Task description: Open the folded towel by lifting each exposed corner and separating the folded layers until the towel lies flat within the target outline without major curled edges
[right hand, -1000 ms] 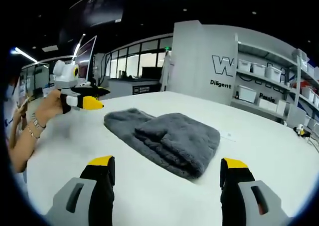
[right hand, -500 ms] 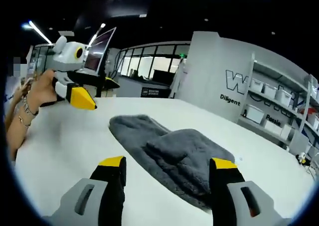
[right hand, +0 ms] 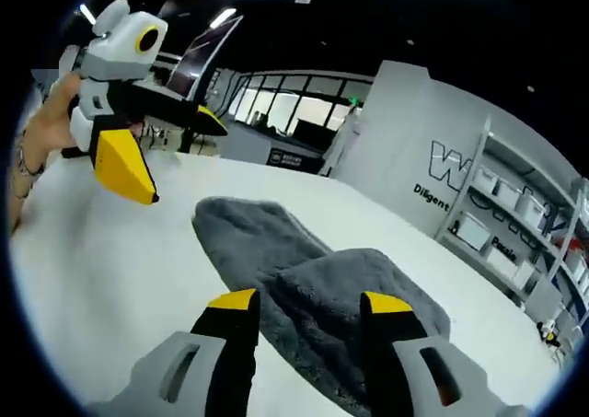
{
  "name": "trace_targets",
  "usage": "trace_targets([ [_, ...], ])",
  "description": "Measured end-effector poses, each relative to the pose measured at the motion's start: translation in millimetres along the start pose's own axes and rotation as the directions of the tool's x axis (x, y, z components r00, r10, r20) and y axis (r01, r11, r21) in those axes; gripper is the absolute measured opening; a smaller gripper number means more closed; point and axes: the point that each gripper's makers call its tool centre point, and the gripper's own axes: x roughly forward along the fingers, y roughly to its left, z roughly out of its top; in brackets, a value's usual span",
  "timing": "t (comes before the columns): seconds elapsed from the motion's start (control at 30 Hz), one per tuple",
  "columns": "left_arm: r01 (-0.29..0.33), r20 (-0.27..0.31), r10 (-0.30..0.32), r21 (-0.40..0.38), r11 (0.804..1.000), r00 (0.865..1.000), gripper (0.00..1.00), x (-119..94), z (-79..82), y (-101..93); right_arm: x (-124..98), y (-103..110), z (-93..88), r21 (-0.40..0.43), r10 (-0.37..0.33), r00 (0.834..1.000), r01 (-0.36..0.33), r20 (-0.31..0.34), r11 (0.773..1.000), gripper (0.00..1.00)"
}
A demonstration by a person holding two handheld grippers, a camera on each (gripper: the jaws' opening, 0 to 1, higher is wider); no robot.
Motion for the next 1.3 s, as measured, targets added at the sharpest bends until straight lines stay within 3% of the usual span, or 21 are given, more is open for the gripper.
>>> trace_targets([
  [0.07,0.023,0.0,-0.023,-0.018,1.0,1.0,0.97,1.7,-1.2,-3.0,7.7,-0.8,-0.7,-0.033,-0.024,1.0,0.024,0.006,0.999,0.39],
  [0.27,0.054,0.002,-0.054,-0.052,0.997,0.999,0.97,5.9,-4.4,-6.9,23.5,7.9,-1.0,-0.099,-0.012,1.0,0.01,-0.02,0.995,0.39],
  [0.37,0.052,0.007,-0.052,-0.049,0.997,0.999,0.97,5.6,-2.7,-7.4,29.8,4.6,5.1,-0.115,-0.032,0.999,0.034,0.019,0.993,0.4],
  [0.53,0.052,-0.004,-0.052,-0.05,0.997,0.999,0.97,7.4,-6.0,-6.8,42.3,3.2,-10.8,-0.164,-0.057,0.997,0.048,-0.054,0.985,0.38],
  [0.63,0.06,-0.007,-0.06,-0.055,0.997,0.998,0.97,8.1,-7.1,-8.5,45.2,0.2,-15.4,-0.142,-0.068,0.997,0.062,-0.039,0.988,0.3],
  [0.7,0.07,-0.005,-0.071,-0.059,0.996,0.997,0.97,8.2,-6.8,-10.8,43.2,-5.4,-18.2,-0.122,-0.092,0.995,0.087,-0.039,0.989,0.16],
  [0.77,0.08,0.002,-0.08,-0.064,0.995,0.997,0.97,8.0,-5.8,-13.3,40.8,-4.1,-12.8,-0.114,-0.072,0.997,0.073,0.007,0.991,0.09],
  [1.13,0.086,-0.02,-0.087,-0.072,0.994,0.996,0.96,10.8,-12.0,-13.8,24.5,-17.9,0.4,-0.05,-0.105,0.993,0.108,0.062,0.993,0.05],
  [1.2,0.017,-0.032,-0.018,-0.033,0.999,0.999,0.93,9.3,-11.7,-2.5,17.6,-23.7,3.6,-0.012,-0.123,0.989,0.125,0.087,0.992,0.05],
  [1.27,-0.078,-0.06,0.081,0.058,0.995,0.995,0.93,4.8,-10.8,9.8,9.7,-27.7,3.1,0.012,-0.132,0.986,0.131,0.1,0.991,0.05],
  [1.3,-0.087,-0.072,0.092,0.077,0.993,0.993,0.94,3.9,-11.5,10.6,7.2,-29.0,3.6,0.012,-0.135,0.985,0.134,0.105,0.991,0.05],
])
